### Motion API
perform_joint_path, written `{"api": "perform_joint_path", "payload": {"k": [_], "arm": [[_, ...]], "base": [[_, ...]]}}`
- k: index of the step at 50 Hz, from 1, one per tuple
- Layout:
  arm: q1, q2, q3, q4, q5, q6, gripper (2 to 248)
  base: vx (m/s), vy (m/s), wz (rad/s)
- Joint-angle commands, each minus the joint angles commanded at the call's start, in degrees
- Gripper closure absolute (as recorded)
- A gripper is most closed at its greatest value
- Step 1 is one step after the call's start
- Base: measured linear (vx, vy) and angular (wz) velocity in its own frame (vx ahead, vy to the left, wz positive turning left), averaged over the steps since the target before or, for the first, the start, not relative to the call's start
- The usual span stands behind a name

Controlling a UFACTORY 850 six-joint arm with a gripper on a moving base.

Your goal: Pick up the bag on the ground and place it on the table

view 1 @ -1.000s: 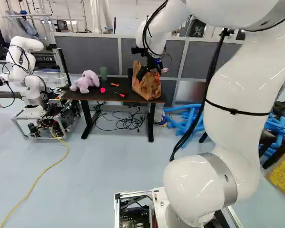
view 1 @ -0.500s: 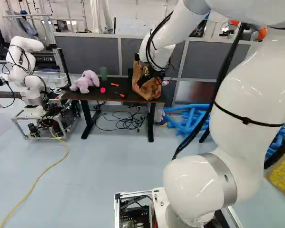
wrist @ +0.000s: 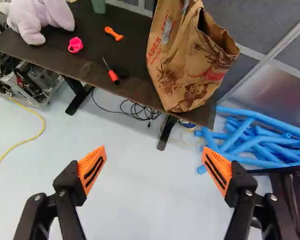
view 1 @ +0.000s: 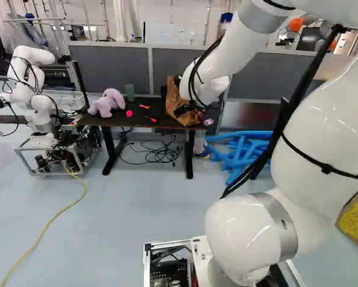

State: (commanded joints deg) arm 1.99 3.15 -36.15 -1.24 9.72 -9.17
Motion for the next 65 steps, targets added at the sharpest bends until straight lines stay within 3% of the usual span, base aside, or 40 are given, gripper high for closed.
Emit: {"api": "perform_joint_path", "payload": {"k": [32, 65], "arm": [[-0.98, 6.32, 15.31, 0.61, 19.8, 4.51, 3], [-1.64, 10.6, 25.68, 1.02, 33.21, 7.56, 3]], "base": [[0.0, 0.0, 0.0], [0.0, 0.0, 0.0]]}}
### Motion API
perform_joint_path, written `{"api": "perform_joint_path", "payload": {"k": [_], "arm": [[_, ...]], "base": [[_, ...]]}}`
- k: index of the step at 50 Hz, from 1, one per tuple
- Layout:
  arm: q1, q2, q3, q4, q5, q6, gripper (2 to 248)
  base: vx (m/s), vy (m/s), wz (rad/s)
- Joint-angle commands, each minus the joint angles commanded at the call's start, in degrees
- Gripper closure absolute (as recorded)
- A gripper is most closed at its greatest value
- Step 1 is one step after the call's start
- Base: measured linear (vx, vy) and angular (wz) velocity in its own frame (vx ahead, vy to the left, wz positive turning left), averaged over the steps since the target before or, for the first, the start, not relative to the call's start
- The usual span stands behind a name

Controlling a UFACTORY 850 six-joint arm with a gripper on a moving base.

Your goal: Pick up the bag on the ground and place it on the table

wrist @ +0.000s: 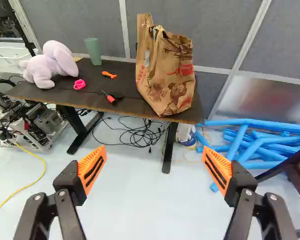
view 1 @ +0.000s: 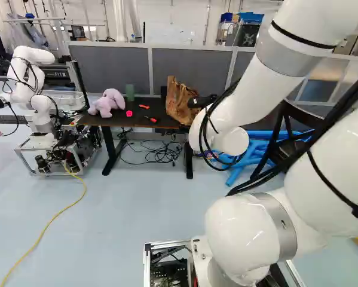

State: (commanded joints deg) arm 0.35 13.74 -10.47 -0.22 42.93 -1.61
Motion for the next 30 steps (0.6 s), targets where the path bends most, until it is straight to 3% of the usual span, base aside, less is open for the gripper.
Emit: {"api": "perform_joint_path", "payload": {"k": [30], "arm": [[-0.3, 1.97, 4.77, 0.19, 6.16, 1.4, 3]], "base": [[0.0, 0.0, 0.0]]}}
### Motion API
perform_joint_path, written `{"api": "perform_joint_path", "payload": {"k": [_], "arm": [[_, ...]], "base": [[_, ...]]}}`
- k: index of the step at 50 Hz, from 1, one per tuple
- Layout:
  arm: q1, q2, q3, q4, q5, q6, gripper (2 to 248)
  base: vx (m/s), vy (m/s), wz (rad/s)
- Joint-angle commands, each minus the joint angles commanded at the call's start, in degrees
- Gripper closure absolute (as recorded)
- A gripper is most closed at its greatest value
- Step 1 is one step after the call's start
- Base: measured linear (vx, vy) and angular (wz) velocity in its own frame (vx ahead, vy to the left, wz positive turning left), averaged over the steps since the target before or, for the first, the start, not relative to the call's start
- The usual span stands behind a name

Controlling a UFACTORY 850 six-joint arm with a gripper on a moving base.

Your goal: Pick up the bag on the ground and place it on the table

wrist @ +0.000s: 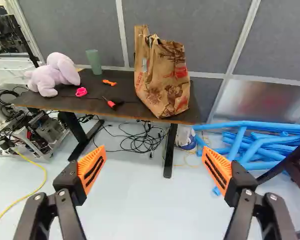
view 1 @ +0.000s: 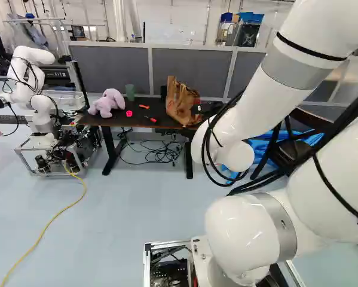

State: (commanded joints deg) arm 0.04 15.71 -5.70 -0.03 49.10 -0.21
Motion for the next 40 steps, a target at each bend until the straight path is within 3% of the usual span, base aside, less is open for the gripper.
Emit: {"api": "perform_joint_path", "payload": {"k": [40], "arm": [[-0.04, 0.29, 0.7, 0.03, 0.9, 0.21, 3]], "base": [[0.0, 0.0, 0.0]]}}
